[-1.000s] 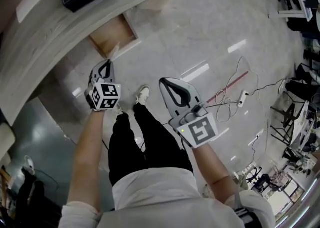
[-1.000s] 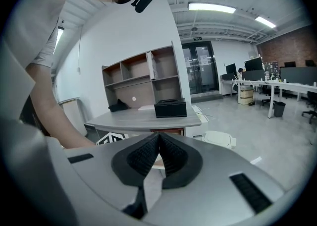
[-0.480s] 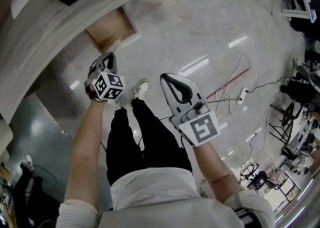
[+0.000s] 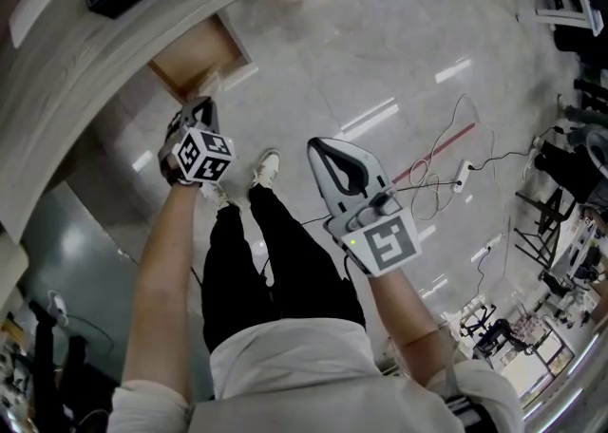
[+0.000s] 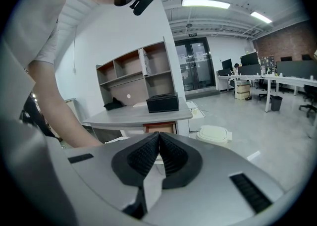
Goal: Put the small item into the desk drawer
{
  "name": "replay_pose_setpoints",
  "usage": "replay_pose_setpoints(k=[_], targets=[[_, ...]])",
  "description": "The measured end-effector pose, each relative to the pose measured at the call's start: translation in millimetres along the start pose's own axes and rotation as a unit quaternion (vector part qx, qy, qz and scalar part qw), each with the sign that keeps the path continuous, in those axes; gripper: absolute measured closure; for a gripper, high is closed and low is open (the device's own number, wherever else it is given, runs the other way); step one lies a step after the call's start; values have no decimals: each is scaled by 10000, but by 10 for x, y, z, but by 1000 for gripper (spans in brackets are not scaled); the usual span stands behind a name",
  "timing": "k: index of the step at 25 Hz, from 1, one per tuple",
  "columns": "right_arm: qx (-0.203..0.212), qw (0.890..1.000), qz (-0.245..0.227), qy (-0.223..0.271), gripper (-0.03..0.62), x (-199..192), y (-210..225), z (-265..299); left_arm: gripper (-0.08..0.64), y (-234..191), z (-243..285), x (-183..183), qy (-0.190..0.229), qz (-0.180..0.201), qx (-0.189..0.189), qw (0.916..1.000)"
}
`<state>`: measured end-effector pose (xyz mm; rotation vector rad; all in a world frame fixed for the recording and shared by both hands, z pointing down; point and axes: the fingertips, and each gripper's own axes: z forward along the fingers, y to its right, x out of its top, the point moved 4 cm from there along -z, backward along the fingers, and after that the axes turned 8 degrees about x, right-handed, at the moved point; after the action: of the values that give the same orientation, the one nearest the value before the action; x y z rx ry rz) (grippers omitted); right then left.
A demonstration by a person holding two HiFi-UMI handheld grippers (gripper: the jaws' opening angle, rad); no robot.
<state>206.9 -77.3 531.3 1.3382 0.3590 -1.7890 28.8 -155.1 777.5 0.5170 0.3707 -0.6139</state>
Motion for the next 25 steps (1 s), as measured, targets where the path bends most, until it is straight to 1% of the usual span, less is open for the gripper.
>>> replay_pose_setpoints(k=[4, 10, 15, 20, 25], targets=[[-54, 10000, 65, 15, 569, -44, 183, -50, 538, 26, 149, 108, -90, -80, -26, 9999], [-101, 9999, 95, -13, 569, -80, 116, -54, 538, -60, 163, 27, -140, -70, 0, 9999], [-111, 9998, 152, -17, 569, -37, 300, -153, 537, -32, 234, 218, -203, -19, -11, 9998], [-122, 9998, 186, -17, 569, -60, 300, -145, 538, -30, 270, 215, -210, 77, -25, 9997], [-104, 9997, 215, -9, 569, -66, 301, -132, 538, -46, 299, 220, -241, 72, -29, 9997]])
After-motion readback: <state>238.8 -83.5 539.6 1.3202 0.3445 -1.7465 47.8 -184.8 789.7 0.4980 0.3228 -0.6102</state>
